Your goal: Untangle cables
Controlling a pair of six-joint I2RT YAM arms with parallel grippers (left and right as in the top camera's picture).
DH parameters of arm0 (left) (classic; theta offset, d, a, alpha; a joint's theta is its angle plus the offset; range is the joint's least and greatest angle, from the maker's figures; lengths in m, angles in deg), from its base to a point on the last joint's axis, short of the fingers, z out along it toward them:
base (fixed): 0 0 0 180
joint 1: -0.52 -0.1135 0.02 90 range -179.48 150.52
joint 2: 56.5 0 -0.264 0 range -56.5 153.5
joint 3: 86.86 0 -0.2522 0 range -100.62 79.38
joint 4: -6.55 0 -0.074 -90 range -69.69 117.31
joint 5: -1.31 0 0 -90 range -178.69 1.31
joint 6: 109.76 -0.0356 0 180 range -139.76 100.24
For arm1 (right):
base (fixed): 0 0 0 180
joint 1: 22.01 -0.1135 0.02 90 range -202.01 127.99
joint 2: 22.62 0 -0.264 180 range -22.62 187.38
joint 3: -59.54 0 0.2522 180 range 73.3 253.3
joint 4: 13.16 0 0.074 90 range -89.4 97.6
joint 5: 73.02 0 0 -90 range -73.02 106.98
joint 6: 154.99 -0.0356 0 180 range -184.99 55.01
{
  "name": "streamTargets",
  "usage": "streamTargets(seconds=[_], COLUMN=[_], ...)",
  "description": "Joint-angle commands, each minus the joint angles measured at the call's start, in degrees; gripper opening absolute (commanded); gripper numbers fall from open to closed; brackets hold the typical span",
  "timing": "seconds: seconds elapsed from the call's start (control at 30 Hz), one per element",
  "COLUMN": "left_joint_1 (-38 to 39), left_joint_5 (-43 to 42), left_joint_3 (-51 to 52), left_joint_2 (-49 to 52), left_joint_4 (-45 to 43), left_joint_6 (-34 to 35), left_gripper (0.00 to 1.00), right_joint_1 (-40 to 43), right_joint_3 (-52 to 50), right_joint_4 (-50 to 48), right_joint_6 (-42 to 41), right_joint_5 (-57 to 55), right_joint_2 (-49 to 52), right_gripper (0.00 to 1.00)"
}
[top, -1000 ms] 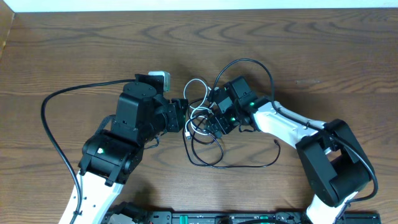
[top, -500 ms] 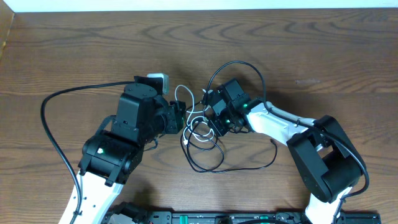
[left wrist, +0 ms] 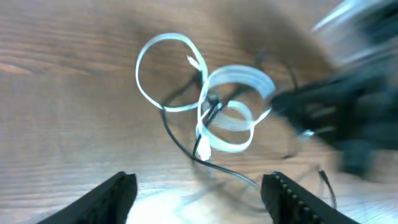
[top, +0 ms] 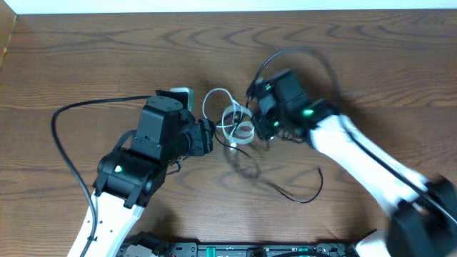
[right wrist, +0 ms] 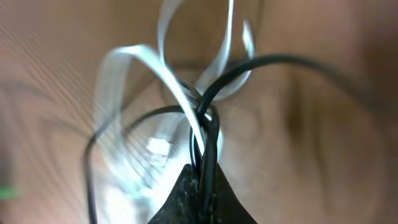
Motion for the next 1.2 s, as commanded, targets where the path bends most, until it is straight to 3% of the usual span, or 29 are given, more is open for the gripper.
streamTargets(seconds=[0.0, 0.2, 0.57, 1.17], left_joint_1=[-0.17, -0.17, -0.17, -0.13], left_joint_5=[-4.42, -20.83, -34.69, -34.86], left_joint_3=[-1.49, -1.49, -1.49, -1.49], left_joint_2=[3.02, 9.27, 17.07, 26.03], left_joint_4=[-1.14, -8.52, -21.46, -26.12], left_joint_6=[-2.36, -8.63, -10.14, -15.3], left_gripper=[0.72, 0.72, 0.72, 0.72], right_joint_1=[1.29, 3.87, 5.75, 9.03], right_joint_3=[2.16, 2.16, 2.16, 2.19], right_joint_4=[1.75, 6.27, 9.51, 9.53], right_joint_6=[-1.73, -1.7, -1.68, -1.68], right_joint_5=[-0.37, -0.2, -0.15, 9.25], right_joint_2=[-6.97, -15.47, -18.64, -19.63], right_gripper=[0.01, 0.01, 0.01, 0.01])
